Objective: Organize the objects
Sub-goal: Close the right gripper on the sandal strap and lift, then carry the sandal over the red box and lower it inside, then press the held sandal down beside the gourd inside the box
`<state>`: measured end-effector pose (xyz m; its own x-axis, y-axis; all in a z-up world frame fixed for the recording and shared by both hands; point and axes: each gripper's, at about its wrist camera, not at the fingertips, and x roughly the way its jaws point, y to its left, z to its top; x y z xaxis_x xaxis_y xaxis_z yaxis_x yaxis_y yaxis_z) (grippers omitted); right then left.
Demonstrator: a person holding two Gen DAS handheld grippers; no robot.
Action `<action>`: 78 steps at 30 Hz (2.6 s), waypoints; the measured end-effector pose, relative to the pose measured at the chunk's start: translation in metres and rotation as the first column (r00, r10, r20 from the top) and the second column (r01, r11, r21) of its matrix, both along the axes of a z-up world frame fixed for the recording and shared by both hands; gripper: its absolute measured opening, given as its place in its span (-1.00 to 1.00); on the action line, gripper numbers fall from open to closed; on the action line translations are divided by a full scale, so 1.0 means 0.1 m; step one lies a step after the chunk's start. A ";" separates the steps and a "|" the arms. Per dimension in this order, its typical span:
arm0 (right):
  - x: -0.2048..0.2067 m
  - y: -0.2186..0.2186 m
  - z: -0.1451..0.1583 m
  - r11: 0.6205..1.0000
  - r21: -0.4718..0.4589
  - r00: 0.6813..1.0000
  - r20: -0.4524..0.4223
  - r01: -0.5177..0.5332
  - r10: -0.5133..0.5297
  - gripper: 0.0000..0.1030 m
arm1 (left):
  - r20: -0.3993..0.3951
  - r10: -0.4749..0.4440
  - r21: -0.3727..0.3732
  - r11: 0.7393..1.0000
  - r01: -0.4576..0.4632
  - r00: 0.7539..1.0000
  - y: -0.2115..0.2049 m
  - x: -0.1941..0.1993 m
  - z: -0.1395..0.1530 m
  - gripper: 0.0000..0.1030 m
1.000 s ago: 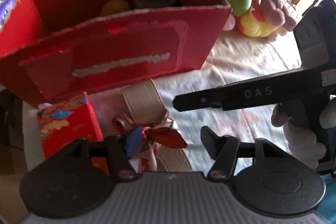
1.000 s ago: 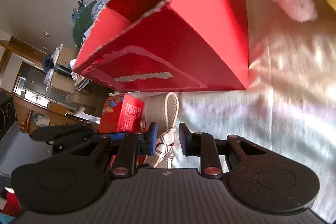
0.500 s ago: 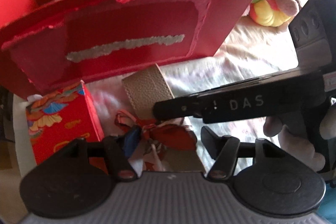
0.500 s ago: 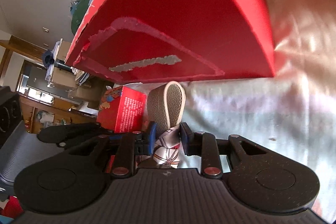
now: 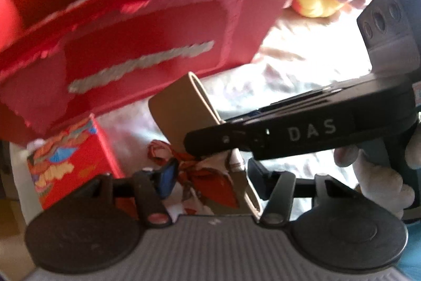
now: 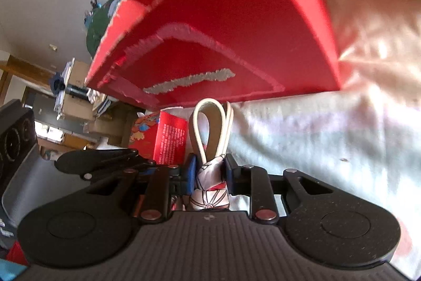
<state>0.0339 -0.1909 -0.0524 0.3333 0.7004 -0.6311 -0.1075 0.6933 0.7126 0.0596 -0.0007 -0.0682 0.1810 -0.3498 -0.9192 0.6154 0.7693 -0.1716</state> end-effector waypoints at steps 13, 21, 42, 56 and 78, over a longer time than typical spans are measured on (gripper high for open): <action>-0.51 -0.68 0.72 0.953 -0.034 0.945 0.144 0.301 -0.293 -0.55 | 0.229 -0.361 -0.064 0.921 0.384 0.904 -0.62 -0.27 0.67 0.05; -0.34 -0.79 1.41 0.936 -0.034 0.880 0.353 0.351 -0.317 -0.55 | 0.397 -0.334 -0.152 0.895 0.420 0.855 -0.70 -0.01 1.34 0.04; 1.46 0.61 1.05 0.990 -0.121 0.971 0.238 0.067 -0.037 -0.56 | 0.338 -0.051 -0.051 0.996 0.072 0.940 0.42 1.38 1.23 0.04; 1.79 0.87 0.51 0.970 -0.229 0.997 -0.030 -0.080 0.075 -0.56 | 0.089 -0.051 0.122 0.992 0.040 0.995 0.21 1.83 0.44 0.03; 1.81 0.77 0.41 0.969 -0.247 0.992 -0.121 -0.003 -0.027 -0.50 | 0.060 0.012 0.119 0.993 -0.019 0.998 0.25 1.85 0.41 0.20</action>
